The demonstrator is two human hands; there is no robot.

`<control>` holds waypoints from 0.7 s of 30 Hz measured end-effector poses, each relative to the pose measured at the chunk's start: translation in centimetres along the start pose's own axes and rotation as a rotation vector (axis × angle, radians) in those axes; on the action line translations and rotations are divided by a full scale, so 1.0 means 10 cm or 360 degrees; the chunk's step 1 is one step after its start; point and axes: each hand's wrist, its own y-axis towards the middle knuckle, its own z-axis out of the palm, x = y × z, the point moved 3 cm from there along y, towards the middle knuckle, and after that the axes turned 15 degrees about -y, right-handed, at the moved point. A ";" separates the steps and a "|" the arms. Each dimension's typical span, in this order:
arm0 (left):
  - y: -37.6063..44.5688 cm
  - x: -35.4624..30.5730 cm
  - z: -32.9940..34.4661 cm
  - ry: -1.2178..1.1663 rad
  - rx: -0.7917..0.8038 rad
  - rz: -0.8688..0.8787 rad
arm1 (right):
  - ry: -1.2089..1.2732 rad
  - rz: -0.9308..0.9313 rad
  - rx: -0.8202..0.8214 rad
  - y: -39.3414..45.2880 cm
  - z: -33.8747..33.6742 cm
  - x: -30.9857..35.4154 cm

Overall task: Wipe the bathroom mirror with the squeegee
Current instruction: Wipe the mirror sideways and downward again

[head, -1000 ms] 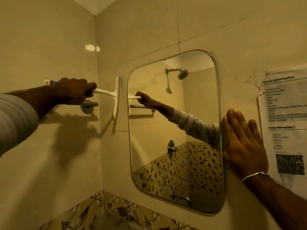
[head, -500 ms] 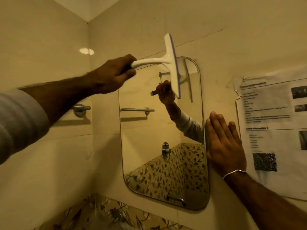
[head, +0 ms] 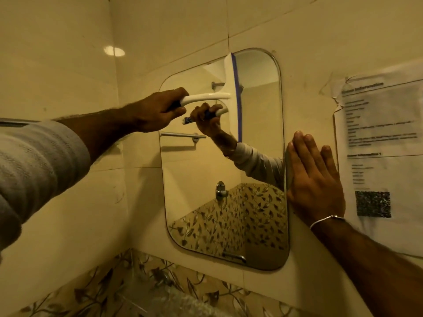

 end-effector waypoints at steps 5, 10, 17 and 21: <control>-0.27 0.43 -0.24 0.0112 -0.0005 -0.0238 | 0.0018 0.0021 -0.0024 0.00 0.01 0.00; -0.52 0.83 -0.49 0.0202 0.0046 -0.0481 | 0.0032 0.0020 -0.0024 0.00 0.01 0.01; -0.81 1.20 -0.76 0.0745 0.0236 -0.0740 | 0.0023 0.0025 -0.0033 0.01 -0.01 0.00; -0.85 1.27 -0.87 0.0885 0.0075 -0.0821 | 0.0008 0.0020 -0.0018 0.01 -0.01 0.00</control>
